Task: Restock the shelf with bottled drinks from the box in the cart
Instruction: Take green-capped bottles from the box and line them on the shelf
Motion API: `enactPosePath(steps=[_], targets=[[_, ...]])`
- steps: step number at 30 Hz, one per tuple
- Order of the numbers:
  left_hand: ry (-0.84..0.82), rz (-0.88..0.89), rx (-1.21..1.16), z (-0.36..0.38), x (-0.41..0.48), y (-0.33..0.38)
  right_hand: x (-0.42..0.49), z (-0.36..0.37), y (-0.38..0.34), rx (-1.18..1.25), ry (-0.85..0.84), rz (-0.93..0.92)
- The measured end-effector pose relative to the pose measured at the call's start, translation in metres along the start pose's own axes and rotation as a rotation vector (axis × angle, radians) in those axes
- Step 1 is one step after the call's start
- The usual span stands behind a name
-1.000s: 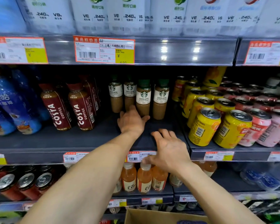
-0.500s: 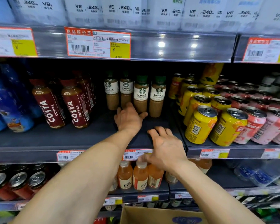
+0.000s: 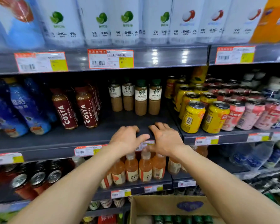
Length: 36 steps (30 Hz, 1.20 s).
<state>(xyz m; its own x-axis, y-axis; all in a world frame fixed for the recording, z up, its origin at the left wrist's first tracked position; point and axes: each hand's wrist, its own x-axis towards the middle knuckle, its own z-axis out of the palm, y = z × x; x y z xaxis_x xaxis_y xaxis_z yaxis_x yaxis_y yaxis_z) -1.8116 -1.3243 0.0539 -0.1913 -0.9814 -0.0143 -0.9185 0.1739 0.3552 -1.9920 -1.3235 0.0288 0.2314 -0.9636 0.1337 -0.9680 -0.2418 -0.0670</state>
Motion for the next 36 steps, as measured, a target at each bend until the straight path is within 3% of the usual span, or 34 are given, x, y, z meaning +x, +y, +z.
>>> enactPosePath(steps=[5,10,14,28,33,36], targets=[[0.035,0.111,0.315,0.002,-0.057,-0.009,-0.012,-0.015,-0.006,-0.073,-0.14,0.01],[0.076,0.145,0.264,0.024,-0.113,-0.019,-0.072,-0.015,-0.012,-0.023,-0.003,0.023],[-0.026,0.151,0.222,0.069,-0.164,-0.025,-0.142,0.007,-0.008,-0.031,0.015,0.047],[-0.516,0.064,0.183,0.229,-0.276,-0.012,-0.337,0.163,0.063,0.083,-0.608,0.416],[-0.481,-0.019,0.339,0.271,-0.26,0.009,-0.358,0.213,0.098,0.124,-0.775,0.466],[-0.464,-0.027,0.307,0.3,-0.242,0.035,-0.36,0.236,0.121,0.134,-0.832,0.503]])
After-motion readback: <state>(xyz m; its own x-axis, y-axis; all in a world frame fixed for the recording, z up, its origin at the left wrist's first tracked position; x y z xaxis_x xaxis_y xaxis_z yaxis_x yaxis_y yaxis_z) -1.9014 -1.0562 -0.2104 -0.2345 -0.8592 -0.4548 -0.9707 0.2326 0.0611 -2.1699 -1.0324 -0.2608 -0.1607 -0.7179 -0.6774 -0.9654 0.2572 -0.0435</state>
